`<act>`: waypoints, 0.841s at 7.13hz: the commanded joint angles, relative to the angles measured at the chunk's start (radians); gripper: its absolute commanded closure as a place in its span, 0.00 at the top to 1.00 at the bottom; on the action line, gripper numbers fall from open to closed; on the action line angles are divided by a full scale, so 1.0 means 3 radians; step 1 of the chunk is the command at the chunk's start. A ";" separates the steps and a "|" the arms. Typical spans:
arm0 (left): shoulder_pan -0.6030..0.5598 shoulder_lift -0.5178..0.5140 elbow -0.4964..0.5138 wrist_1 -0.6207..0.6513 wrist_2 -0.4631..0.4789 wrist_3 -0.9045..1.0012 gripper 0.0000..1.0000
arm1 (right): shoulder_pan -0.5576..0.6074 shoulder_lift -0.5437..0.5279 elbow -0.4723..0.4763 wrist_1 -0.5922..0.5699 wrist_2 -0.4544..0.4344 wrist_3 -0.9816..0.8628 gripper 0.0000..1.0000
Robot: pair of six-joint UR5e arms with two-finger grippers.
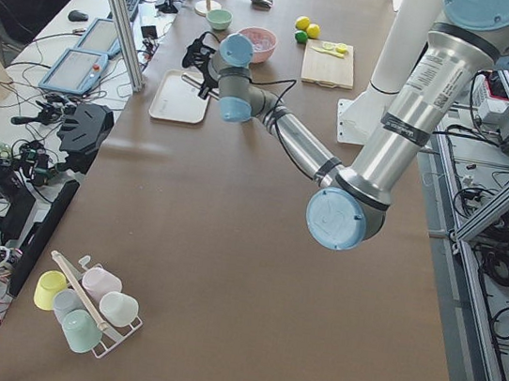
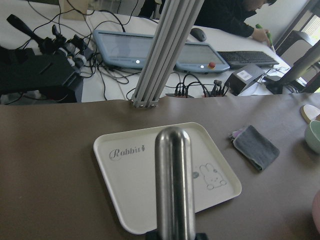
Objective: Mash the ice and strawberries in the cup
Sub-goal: 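Lift the muddler out of the cup and carry it back with the left gripper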
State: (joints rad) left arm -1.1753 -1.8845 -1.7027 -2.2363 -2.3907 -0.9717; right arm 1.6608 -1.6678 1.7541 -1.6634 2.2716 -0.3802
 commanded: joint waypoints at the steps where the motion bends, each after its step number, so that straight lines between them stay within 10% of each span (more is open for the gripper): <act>1: -0.0392 0.0633 0.0361 0.0096 -0.0509 0.0404 0.00 | -0.0003 -0.0004 0.0003 0.0002 0.0006 -0.0001 0.99; 6: -0.0296 0.1158 0.0833 0.0086 0.0043 0.1352 0.00 | 0.0002 -0.0009 0.0018 0.0007 -0.0020 -0.0062 0.99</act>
State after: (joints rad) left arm -1.2740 -1.5404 -1.4641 -2.2115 -2.3931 -0.6068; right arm 1.6605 -1.6690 1.7584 -1.6613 2.2667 -0.3985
